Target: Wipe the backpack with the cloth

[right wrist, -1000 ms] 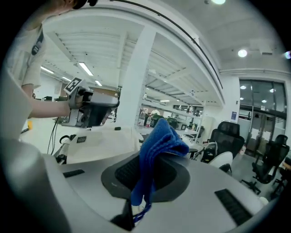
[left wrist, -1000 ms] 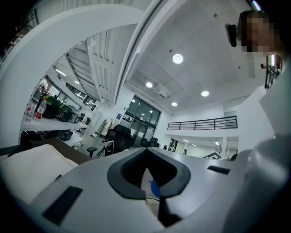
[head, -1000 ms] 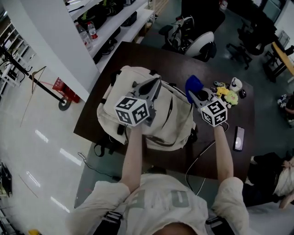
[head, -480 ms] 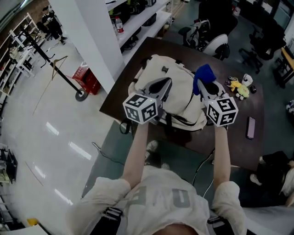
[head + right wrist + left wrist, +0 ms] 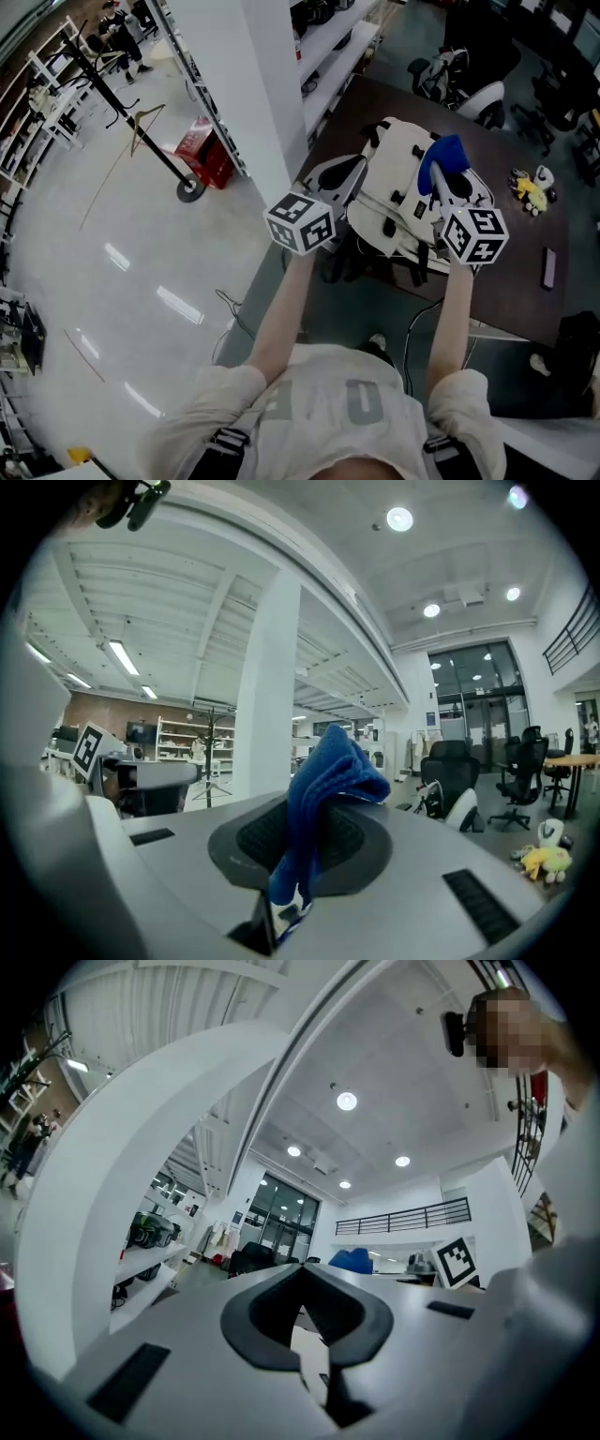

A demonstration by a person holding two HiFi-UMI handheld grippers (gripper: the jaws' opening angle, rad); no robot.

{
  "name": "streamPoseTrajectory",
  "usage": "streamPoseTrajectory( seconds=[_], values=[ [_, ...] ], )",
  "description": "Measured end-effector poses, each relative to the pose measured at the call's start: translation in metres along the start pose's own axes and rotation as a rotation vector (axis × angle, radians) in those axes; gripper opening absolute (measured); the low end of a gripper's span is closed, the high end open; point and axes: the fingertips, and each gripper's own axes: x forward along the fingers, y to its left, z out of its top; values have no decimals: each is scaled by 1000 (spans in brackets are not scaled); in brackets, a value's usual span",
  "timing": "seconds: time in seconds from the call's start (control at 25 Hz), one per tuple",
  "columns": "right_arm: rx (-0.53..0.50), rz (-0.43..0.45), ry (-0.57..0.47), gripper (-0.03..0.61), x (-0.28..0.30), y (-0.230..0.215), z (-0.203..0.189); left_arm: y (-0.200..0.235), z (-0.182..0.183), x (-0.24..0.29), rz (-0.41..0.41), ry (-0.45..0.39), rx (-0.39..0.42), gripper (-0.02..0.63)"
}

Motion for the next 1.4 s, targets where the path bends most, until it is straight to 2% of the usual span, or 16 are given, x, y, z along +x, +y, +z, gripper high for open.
streamPoseTrajectory(
  seconds=[0.12, 0.28, 0.48, 0.6, 0.68, 0.76, 0.96, 1.16, 1.28, 1.4],
  values=[
    [35, -61, 19, 42, 25, 30, -4, 38, 22, -25, -39, 2, 8, 3],
    [51, -101, 43, 41, 48, 51, -11, 80, 31, -25, -65, 13, -2, 3],
    [62, -112, 58, 41, 73, 55, -18, 111, 25, -16, -90, 43, -12, 3],
    [88, -149, 55, 41, 90, 53, -18, 129, 14, -11, -126, 88, -4, 3],
    [108, -174, 61, 42, 102, 56, -21, 147, 7, -5, -149, 107, -31, 3],
    [121, -225, 68, 41, 112, 55, -25, 164, 2, 6, -198, 124, -47, 3],
    [175, -424, 83, 42, 128, 55, -33, 200, -6, 41, -357, 187, -79, 3],
    [224, -527, 67, 41, 139, 71, -41, 224, -15, 69, -427, 243, -107, 3],
    [258, -569, 54, 43, 136, 71, -52, 225, -33, 82, -444, 278, -63, 3],
    [292, -627, 55, 42, 137, 68, -67, 219, -52, 93, -528, 305, -34, 3]
  ],
)
